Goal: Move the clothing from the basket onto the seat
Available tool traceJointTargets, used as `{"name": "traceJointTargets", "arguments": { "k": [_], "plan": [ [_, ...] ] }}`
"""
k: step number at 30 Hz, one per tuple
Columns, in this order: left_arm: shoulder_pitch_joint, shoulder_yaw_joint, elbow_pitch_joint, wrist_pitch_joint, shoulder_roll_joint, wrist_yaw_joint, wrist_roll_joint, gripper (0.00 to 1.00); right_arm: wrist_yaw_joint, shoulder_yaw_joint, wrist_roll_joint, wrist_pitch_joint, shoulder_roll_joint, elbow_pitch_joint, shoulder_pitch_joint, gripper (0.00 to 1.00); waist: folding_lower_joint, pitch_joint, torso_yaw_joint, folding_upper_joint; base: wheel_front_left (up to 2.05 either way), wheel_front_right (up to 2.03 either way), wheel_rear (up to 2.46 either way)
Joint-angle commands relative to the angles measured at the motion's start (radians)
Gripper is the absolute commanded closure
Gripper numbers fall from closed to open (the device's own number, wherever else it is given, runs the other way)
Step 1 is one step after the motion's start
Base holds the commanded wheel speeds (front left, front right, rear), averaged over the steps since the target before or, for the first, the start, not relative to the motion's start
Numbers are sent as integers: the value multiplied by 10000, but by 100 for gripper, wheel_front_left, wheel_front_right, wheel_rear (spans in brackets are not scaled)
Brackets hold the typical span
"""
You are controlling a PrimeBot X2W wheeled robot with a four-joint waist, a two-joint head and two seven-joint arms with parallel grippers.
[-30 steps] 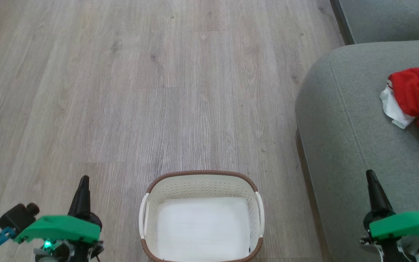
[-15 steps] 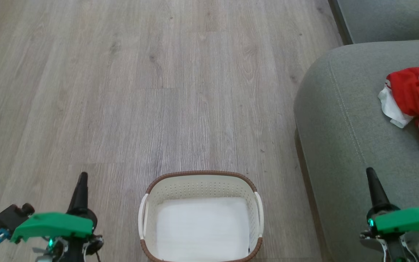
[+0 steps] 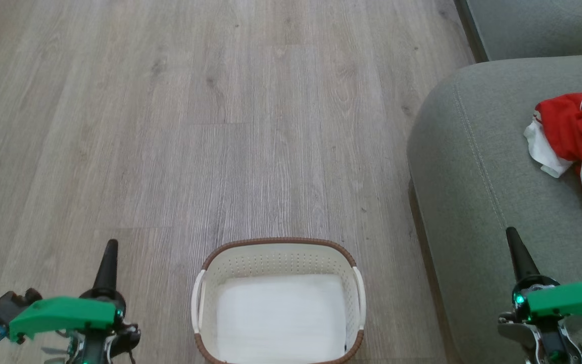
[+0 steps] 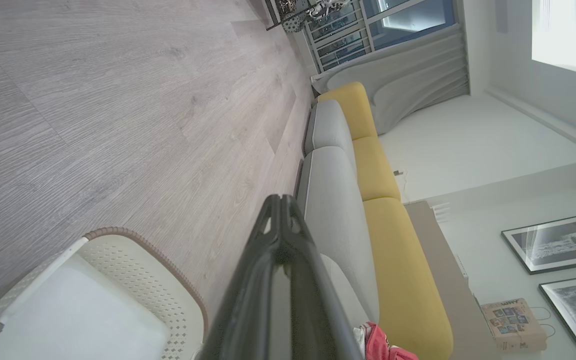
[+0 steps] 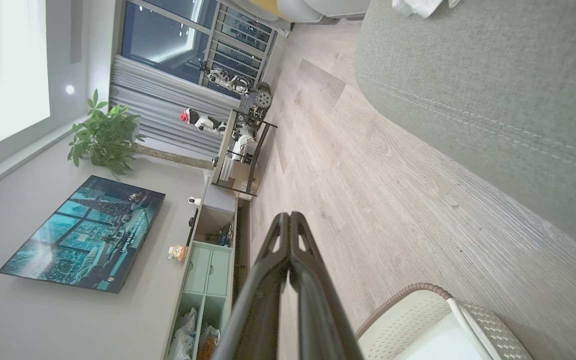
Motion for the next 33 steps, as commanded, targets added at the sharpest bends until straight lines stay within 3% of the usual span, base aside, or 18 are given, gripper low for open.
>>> {"name": "traceJointTargets", "arguments": {
  "k": [1, 33],
  "plan": [
    [-634, 372, -283, 77, 26, -95, -294, 100, -1, 79, 297, 85, 11, -247, -540, 100, 0, -2, -4, 0, 0, 0, 0],
    [-879, 1122, -153, 967, -299, -507, -3591, 100, -2, -94, 3286, 791, 273, 261, -1109, 100, 0, -38, -94, 0, 0, 0, 0]
  ]
}}
